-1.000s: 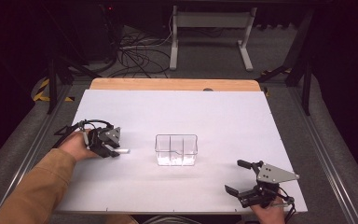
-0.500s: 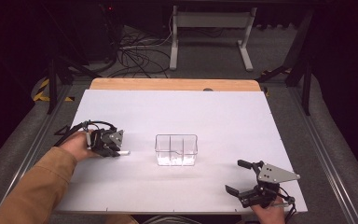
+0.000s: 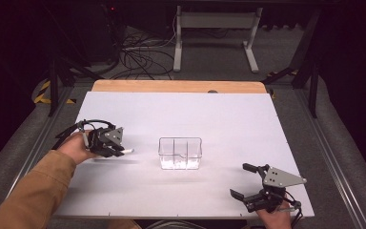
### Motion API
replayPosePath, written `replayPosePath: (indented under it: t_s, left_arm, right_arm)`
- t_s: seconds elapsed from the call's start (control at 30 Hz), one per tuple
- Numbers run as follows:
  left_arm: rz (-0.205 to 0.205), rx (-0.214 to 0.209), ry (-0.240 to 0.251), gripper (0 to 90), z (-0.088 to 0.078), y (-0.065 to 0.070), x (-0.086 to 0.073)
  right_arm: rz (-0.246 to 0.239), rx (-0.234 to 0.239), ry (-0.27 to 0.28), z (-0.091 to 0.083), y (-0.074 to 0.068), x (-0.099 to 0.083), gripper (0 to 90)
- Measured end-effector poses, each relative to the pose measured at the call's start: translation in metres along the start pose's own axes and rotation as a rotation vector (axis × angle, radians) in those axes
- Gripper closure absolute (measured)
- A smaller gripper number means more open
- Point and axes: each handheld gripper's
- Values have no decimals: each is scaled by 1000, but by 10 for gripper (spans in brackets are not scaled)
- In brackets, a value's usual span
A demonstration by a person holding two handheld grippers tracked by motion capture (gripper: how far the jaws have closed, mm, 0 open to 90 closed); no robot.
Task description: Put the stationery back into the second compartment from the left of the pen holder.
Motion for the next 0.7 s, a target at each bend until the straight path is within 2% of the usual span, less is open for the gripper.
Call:
replayPosePath:
  t_s: [0.2, 0.27, 0.43, 0.53, 0.7]
  left_arm:
    - [-26, 28, 97, 781, -16, 3, 2]
    - [-27, 34, 120, 781, -20, 3, 3]
    - [-39, 37, 133, 781, -23, 4, 3]
    - [-47, 55, 156, 781, -27, 5, 4]
    - [-63, 73, 237, 781, -37, 8, 8]
  right_arm:
    - [-1, -1, 0, 0, 0, 0, 27]
    - [-1, -1, 0, 0, 0, 0, 27]
    - [-2, 0, -1, 0, 0, 0, 27]
    - [-1, 0, -2, 0, 0, 0, 27]
    - [-1, 2, 1, 1, 0, 1, 27]
Point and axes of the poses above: each handheld gripper's, and its own axes: z roughly forward along the jaws, x roughly out of its top, y roughly to its right, and after that the axes turned 5 degrees about y, right-handed
